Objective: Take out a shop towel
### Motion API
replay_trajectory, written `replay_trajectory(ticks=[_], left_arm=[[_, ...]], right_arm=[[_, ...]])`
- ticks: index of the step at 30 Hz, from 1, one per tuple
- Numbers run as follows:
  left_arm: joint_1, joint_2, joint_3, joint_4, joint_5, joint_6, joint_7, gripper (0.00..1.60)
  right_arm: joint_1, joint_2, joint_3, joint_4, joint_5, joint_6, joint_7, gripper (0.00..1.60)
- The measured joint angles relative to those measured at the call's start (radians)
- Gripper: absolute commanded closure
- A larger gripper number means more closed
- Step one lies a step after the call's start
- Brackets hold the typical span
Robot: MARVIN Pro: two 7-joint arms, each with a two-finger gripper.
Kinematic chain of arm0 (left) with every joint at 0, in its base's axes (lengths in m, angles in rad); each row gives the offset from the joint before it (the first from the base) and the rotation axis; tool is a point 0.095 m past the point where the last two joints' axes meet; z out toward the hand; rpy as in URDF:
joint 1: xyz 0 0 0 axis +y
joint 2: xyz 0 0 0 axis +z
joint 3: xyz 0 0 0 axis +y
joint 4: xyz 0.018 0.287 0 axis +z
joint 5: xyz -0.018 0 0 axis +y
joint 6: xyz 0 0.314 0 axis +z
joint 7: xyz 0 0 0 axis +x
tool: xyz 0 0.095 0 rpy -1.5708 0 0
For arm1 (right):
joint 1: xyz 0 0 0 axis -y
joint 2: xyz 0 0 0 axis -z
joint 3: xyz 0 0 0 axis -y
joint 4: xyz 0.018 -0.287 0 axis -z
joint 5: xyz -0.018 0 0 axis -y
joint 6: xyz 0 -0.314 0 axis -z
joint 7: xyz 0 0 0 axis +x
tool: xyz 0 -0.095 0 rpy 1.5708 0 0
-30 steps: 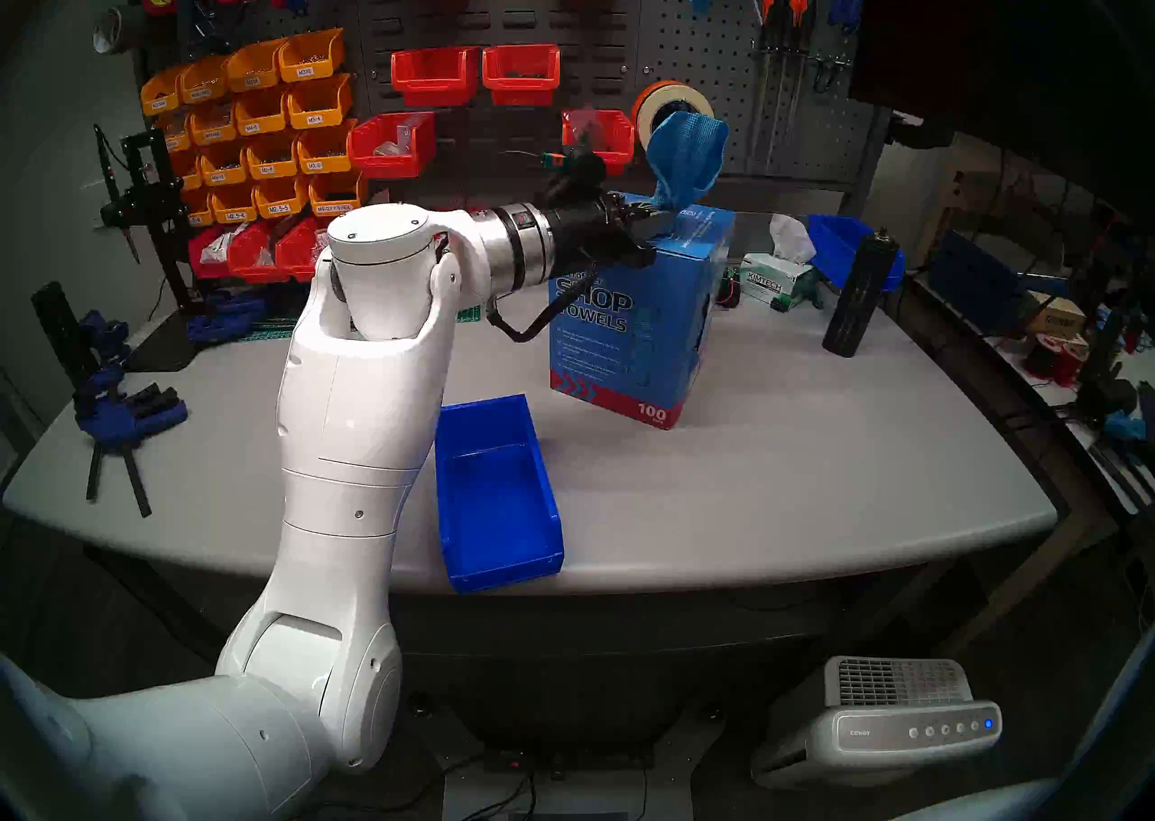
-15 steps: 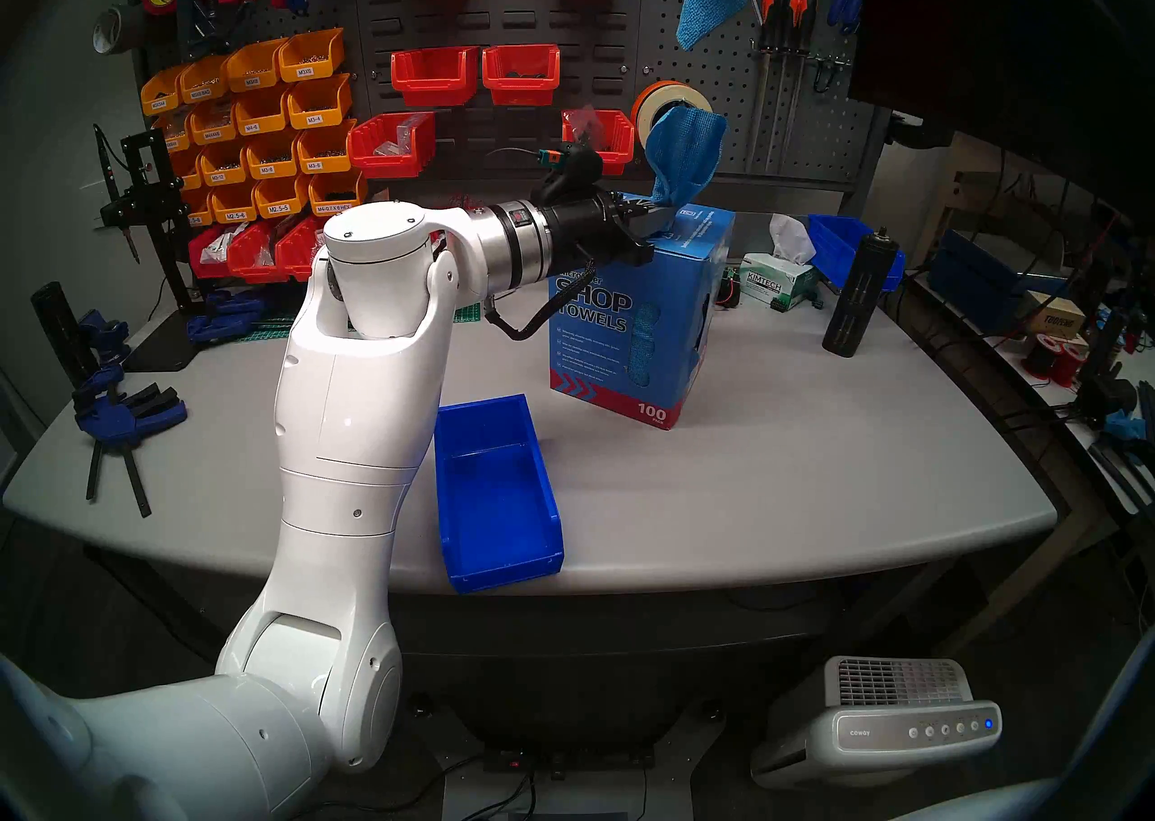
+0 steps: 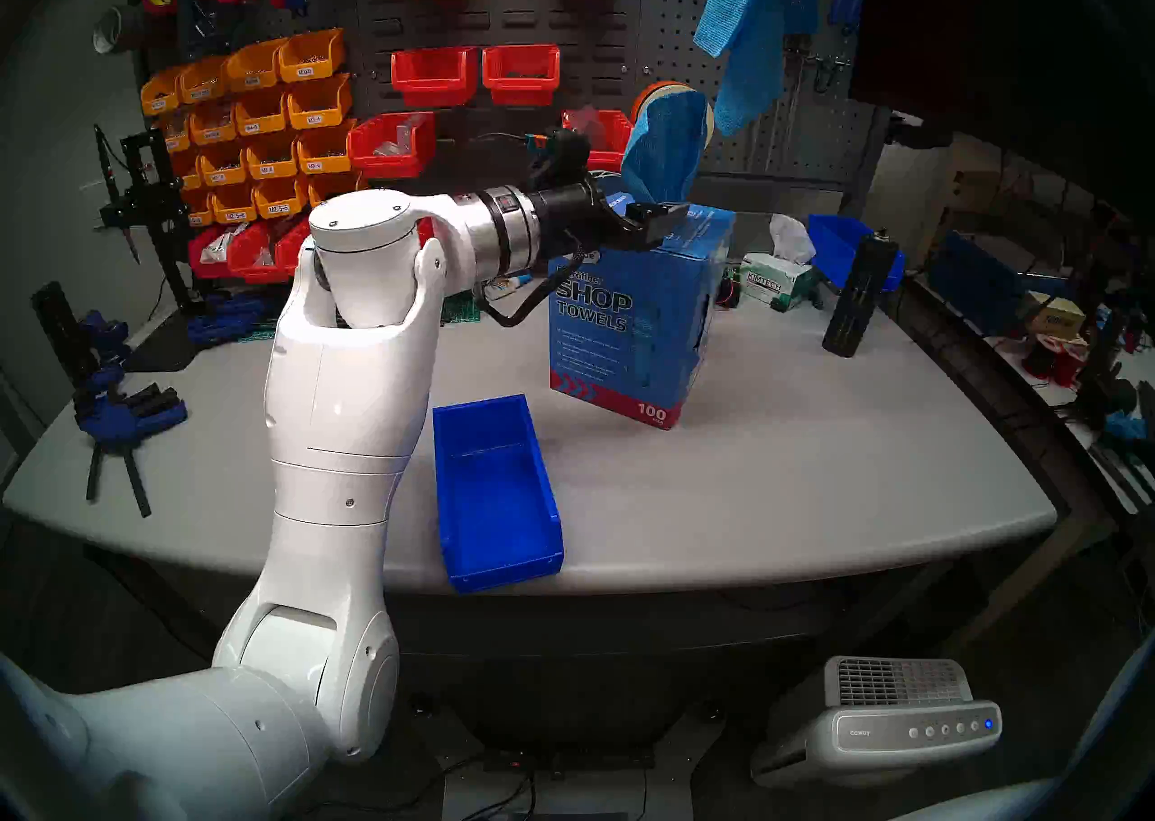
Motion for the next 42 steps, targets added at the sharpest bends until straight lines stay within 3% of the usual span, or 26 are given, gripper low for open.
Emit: replay_trajectory(ticks=[14, 27, 42], left_arm=[[-0.015, 0.033, -0.031, -0.003, 0.006, -0.003, -0.015, 0.0], [-0.079, 0.111, -0.189, 0.024, -0.014, -0.004, -0.059, 0.0], [-0.098, 0.177, -0.245, 0.055, -0.03, -0.008, -0.142, 0.0]], right_arm=[[-0.03, 0.085, 0.026, -0.059, 0.047, -0.014, -0.034, 1.6], [-0.054, 0.171, 0.027, -0.116, 0.086, -0.016, -0.042, 1.6], [-0.129, 0.252, 0.025, -0.206, 0.184, -0.056, -0.109, 1.6]])
